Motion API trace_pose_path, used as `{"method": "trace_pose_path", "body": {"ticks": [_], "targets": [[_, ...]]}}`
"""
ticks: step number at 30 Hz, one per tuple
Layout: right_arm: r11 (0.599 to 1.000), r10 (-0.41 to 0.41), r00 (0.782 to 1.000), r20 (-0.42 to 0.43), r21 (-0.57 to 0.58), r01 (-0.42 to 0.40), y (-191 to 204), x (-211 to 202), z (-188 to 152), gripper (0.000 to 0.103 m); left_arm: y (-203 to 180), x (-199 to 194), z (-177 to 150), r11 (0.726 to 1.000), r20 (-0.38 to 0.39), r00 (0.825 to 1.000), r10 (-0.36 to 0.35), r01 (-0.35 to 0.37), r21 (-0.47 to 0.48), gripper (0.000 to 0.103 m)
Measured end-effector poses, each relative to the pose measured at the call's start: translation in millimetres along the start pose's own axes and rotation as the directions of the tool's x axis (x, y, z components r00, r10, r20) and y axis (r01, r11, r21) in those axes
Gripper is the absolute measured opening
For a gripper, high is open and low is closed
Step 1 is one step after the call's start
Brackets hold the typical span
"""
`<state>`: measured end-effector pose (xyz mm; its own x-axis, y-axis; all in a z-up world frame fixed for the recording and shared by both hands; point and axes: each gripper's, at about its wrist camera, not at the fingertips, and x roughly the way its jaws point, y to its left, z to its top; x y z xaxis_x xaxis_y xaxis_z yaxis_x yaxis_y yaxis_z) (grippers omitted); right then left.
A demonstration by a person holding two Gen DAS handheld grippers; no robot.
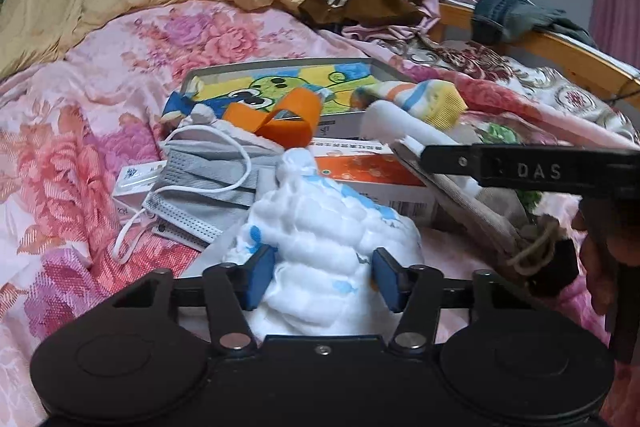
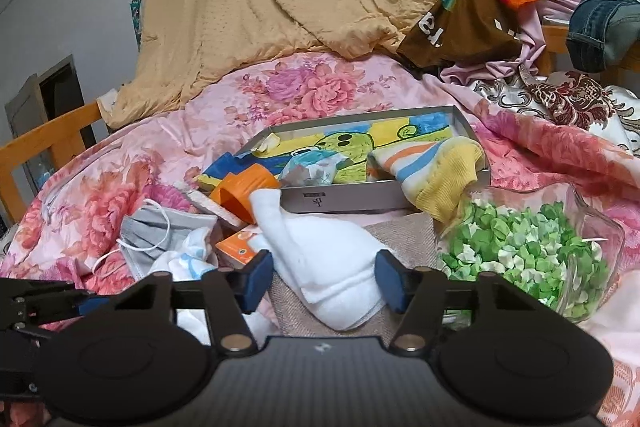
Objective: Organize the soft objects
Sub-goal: 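Grasp the white towel with the left gripper while the right gripper grasps the white sock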
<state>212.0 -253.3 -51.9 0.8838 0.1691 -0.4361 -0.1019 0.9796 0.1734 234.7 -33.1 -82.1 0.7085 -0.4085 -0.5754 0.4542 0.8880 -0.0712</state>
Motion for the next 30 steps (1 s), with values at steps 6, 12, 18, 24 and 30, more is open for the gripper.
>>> {"method": "trace_pose_path", "body": {"ticks": [6,12,18,24,30], "targets": [[0.999,0.037,0.999,-0.028,0.012,-0.036,2,4,-3,0.040,-1,0,1,1.000,0.001,1.000,0.012,-0.012,-0.003,0.032],[0.995,0.086,0.996,-0.034,0.044,-0.085,0,3,-4,0.017,-10,-7,2,1.000,0.019,1.000,0.013,-0.013,0.002,0.016],[0.978,0.139,0.989,-0.053,0.163,-0.129,-9,-1,-2,0.009,-17,-13,1,1.000,0.020,1.000,-0.002,0.002,0.002,0.012],[0.975,0.148,0.989,-0.010,0.170,-0.144,-10,-20,1,0.007,-23,-23,1,0.999,0.022,1.000,-0.007,0.007,-0.032,0.012],[0.983,0.145,0.988,0.058,0.107,-0.151,-1,-42,8,0.007,-37,-46,1,0.997,0.065,0.998,-0.024,0.029,-0.072,0.011]]}}
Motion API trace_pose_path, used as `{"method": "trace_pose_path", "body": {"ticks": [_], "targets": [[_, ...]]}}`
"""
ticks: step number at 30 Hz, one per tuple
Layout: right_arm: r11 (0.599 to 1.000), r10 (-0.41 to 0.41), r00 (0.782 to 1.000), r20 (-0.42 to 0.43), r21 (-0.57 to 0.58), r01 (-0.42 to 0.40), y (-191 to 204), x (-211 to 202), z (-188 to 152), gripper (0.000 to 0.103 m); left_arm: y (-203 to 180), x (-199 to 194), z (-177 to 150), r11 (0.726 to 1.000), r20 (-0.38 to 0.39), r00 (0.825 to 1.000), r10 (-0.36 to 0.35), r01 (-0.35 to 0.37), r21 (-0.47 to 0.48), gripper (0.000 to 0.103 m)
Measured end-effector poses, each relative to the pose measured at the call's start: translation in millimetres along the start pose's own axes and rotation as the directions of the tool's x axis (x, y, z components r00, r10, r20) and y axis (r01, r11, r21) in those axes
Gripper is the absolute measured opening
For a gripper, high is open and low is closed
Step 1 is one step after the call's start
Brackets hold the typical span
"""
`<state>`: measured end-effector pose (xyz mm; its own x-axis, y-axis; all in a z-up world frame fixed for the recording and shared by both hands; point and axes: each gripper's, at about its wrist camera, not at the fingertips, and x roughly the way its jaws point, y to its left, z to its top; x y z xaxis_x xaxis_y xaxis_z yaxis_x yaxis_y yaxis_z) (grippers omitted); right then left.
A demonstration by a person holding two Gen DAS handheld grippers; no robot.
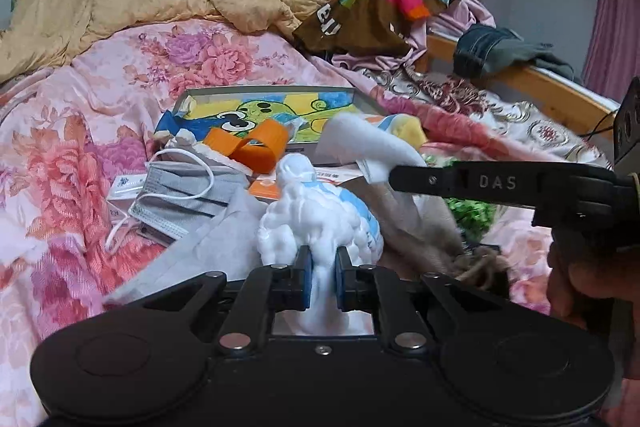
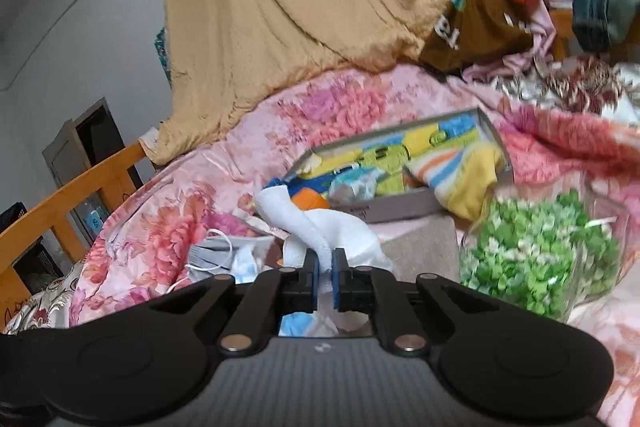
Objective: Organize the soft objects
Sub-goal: 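Grasp the white towel with the left gripper while the right gripper grasps the white sock, then carry the white towel and white sock into the frog tray with both grippers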
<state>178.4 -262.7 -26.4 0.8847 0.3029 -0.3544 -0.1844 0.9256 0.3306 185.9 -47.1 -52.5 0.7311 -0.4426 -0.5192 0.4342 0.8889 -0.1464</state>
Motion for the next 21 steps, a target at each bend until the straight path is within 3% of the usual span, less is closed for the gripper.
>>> {"method": "trace_pose_path", "body": {"ticks": [6,14,21], "targets": [[1.000,0.010,0.998,0.057,-0.011,-0.010,5,-14,5,0.007,4,-18,2,0.985,0.004,1.000,-0.009,0.009,-0.175,0.011],[0.999,-0.013,0.995,0.101,0.035,0.009,-1,-25,12,0.007,10,-36,20,0.974,0.033,0.999,0.009,-0.001,-0.228,0.011],[0.998,-0.054,0.991,0.126,0.033,0.050,-10,-18,24,0.007,11,-28,50,0.967,0.060,0.998,0.009,0.006,-0.254,0.011]]}}
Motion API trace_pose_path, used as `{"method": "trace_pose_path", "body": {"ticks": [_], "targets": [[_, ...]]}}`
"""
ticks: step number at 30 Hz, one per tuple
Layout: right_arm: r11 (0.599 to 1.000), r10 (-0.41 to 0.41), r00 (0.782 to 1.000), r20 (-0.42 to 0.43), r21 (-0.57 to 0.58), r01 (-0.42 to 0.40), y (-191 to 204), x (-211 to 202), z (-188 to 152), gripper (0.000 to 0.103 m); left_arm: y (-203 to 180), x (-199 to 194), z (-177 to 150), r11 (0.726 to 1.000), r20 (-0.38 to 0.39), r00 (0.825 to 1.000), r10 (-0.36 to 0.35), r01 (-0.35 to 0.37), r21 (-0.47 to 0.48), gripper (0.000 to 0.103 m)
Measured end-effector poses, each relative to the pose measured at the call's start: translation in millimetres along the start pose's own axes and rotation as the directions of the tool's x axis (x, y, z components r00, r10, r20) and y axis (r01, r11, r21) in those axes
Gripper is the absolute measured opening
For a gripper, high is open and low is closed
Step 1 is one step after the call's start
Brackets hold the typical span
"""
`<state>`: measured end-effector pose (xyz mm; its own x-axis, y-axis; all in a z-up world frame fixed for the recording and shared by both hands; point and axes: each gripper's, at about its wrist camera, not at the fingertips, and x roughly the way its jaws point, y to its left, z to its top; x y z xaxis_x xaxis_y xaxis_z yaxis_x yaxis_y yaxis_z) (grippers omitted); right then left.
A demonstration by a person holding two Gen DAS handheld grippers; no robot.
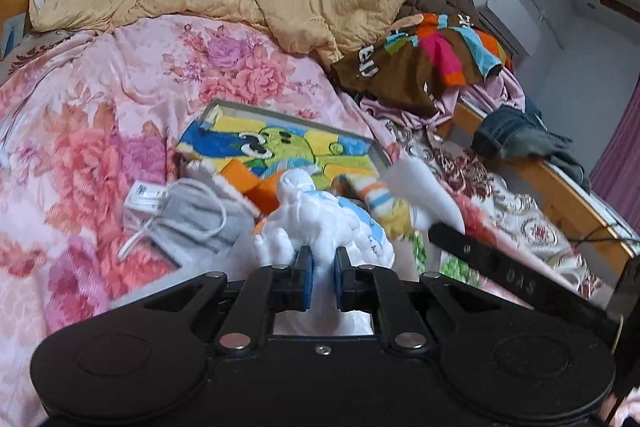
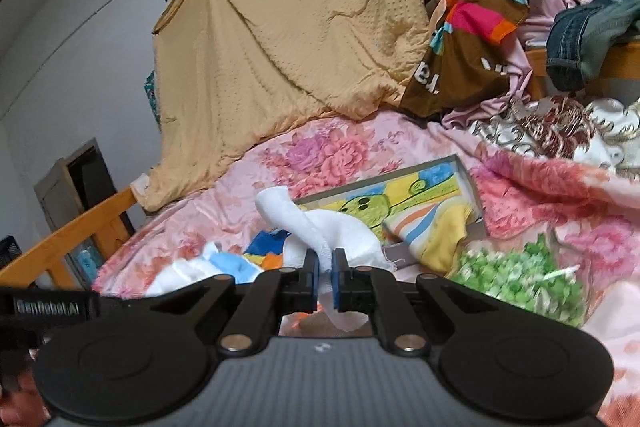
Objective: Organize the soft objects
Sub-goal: 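Carry the white towel and white sock into the frog tray with both grippers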
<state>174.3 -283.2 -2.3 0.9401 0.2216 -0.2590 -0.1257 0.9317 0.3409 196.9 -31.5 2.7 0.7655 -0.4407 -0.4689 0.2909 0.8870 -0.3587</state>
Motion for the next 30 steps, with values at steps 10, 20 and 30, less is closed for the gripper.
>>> {"method": "trace_pose_path", "body": {"ticks": [10,20,30], "targets": [[0.999,-0.044,0.998,-0.044,0.001,0.045,-41,63,28,0.007,-18,60,55,1.000,0.036,0.999,0.009,-0.010,0.028,0.011],[0.991,-0.135,0.974,-0.182,-0.015,0.135,-82,142,57,0.008,-28,158,87,0.997,0.019,1.000,-0.002,0.001,0.074,0.011],[0.995,-0.082,0.951,-0.299,0.026,0.094,-105,196,65,0.008,-18,236,88,0.997,-0.028,1.000,0.011,-0.009,0.073,0.011]]}}
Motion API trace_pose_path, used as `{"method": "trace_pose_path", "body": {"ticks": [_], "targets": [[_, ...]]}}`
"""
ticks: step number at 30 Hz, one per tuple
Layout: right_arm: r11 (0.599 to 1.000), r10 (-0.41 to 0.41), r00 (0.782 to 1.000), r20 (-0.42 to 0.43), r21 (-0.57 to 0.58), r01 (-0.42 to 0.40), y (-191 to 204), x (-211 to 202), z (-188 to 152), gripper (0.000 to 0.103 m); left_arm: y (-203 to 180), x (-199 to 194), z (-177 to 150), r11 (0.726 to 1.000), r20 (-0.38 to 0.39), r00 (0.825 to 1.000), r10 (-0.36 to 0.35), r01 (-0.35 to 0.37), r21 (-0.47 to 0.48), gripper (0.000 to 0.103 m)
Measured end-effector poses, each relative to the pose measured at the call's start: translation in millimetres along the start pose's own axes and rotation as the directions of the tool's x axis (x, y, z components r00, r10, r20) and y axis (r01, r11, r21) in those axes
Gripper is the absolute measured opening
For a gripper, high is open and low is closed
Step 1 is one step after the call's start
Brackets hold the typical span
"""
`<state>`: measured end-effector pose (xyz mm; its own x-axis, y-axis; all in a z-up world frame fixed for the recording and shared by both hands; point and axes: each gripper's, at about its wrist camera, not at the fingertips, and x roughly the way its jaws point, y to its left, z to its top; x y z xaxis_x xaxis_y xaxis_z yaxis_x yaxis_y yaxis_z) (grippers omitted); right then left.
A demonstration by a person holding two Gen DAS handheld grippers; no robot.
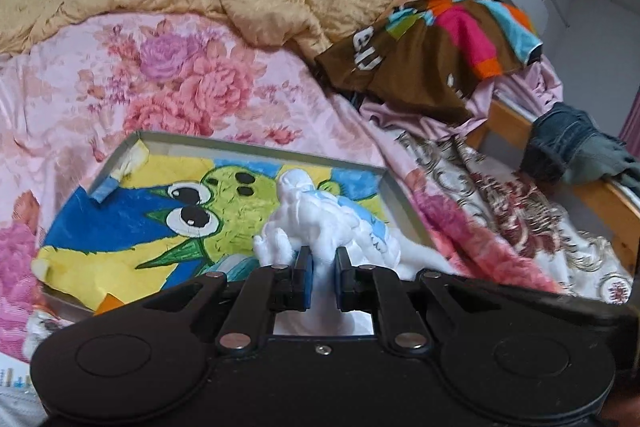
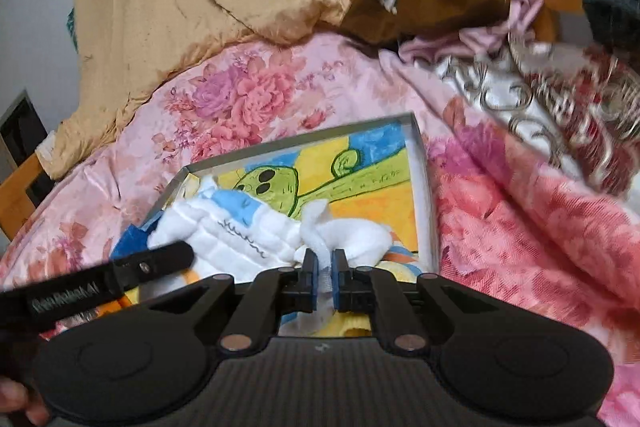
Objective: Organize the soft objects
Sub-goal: 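Carry the white towel and white sock into the frog tray with both grippers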
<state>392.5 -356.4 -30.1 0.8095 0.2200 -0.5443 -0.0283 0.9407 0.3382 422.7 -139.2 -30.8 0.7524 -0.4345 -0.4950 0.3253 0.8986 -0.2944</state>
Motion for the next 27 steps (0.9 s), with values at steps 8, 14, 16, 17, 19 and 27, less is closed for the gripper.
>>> {"method": "trace_pose_path", "body": {"ticks": [8,14,16,17,19,27], "targets": [[0.997,0.050,0.996,-0.076,0.068,-0.045,-13,18,7,0.011,10,37,0,0.999,-0.029,0.999,0.041,-0.042,-0.010,0.012],[0.997,0.058,0.992,-0.108,0.051,-0.053,-9,22,4,0.031,7,60,-3,0.995,-0.097,0.990,0.101,-0.098,0.031,0.014],[0.996,0.077,0.991,-0.109,0.047,-0.073,-8,23,4,0.049,8,61,-6,0.994,-0.104,0.989,0.107,-0.105,0.024,0.017],[0.996,0.084,0.991,-0.106,0.043,-0.080,-7,22,4,0.055,9,60,-7,0.994,-0.109,0.988,0.110,-0.108,0.019,0.019],[0.996,0.089,0.990,-0.106,0.036,-0.085,-5,22,3,0.057,12,59,-9,0.993,-0.126,0.985,0.118,-0.119,-0.001,0.027],[0.988,0.141,0.988,-0.060,0.078,-0.136,-7,11,6,0.084,17,46,-11,0.990,-0.122,0.983,0.139,-0.142,-0.012,0.046]]}}
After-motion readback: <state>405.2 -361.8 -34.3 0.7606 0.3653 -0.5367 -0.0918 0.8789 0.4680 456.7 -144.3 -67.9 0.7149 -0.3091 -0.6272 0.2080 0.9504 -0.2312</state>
